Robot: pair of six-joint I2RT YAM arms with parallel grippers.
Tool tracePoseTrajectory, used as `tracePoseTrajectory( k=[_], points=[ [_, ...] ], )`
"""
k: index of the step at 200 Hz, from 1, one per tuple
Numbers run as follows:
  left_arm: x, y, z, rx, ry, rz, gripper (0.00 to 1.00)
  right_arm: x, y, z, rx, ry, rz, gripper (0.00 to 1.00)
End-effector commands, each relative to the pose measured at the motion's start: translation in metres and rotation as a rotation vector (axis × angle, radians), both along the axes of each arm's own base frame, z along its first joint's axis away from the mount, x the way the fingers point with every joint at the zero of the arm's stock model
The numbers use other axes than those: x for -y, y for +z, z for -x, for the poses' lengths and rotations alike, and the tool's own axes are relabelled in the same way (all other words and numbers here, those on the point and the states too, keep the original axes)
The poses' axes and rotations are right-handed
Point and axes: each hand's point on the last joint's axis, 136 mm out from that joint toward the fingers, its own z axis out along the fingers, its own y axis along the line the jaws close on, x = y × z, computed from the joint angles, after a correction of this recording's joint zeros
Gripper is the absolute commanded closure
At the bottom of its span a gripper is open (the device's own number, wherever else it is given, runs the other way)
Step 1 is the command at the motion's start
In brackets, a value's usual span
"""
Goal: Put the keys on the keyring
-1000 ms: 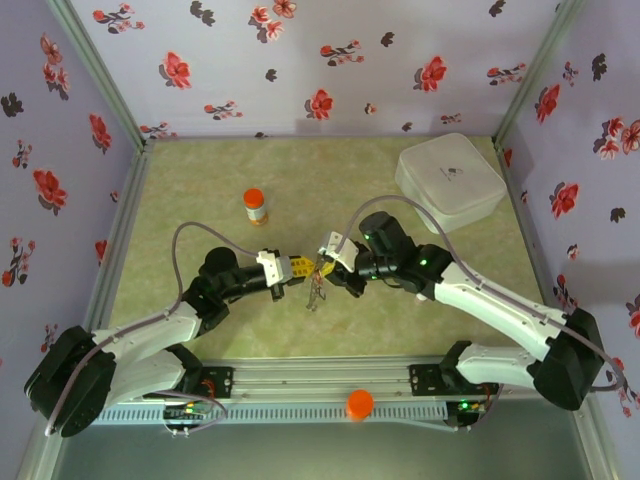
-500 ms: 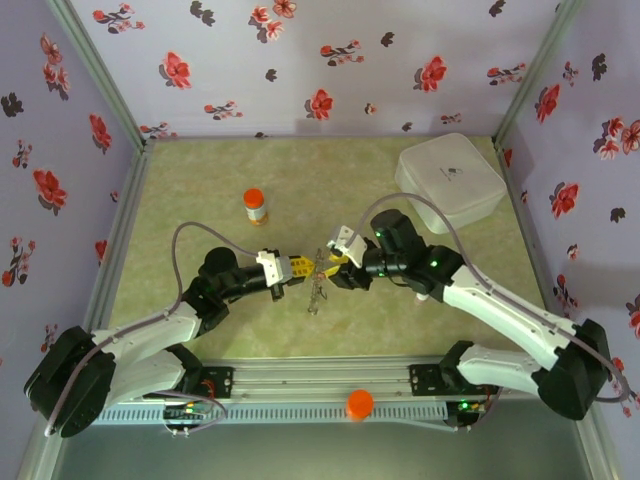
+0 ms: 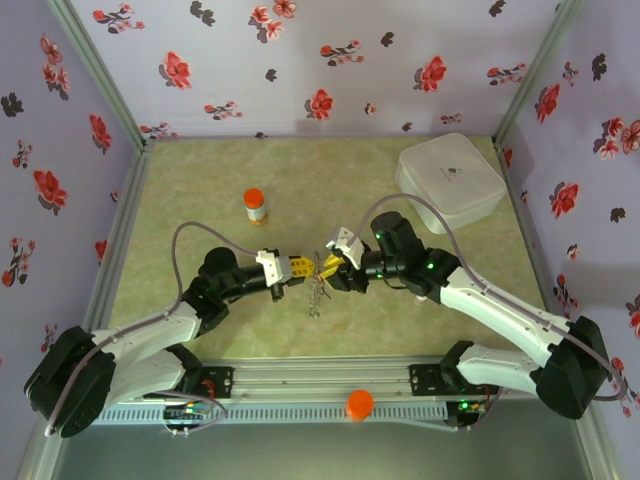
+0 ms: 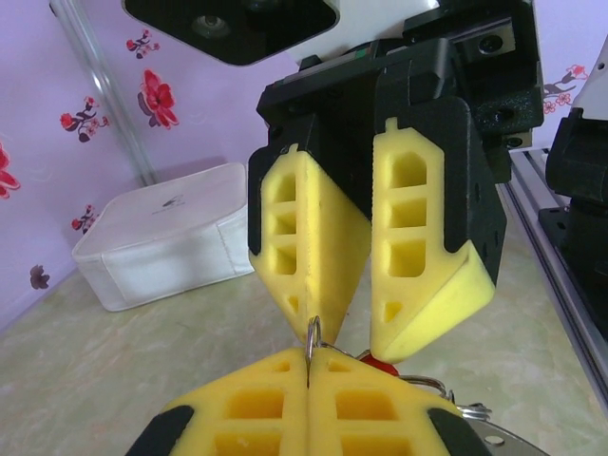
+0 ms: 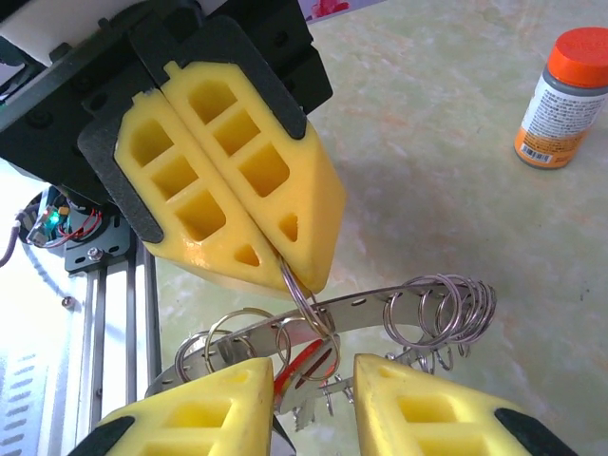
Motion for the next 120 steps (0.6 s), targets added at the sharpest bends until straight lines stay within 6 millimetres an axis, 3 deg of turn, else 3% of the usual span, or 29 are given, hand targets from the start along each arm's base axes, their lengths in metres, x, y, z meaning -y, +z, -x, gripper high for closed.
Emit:
tracePoseTrajectory(
  k=[1, 48, 80, 120],
  points=[
    [0.0, 0.024, 0.008, 0.062, -0.032, 0.071, 1.0, -0.003, 0.001, 0.001, -0.024, 0.012, -0.033, 0.73],
    [-0.001, 0.024, 0.006, 0.065, -0.018, 0.067, 1.0, 0.001, 0.007, -0.003, -0.022, -0.035, -0.034, 0.66],
    [0.0, 0.024, 0.004, 0.058, -0.013, 0.072, 1.0, 0.01, 0.001, -0.004, 0.012, -0.075, -0.018, 0.68],
    [0.001, 0.022, 0.003, 0.049, -0.014, 0.07, 1.0, 0.003, 0.001, -0.004, 0.018, -0.045, -0.03, 0.71]
  ],
)
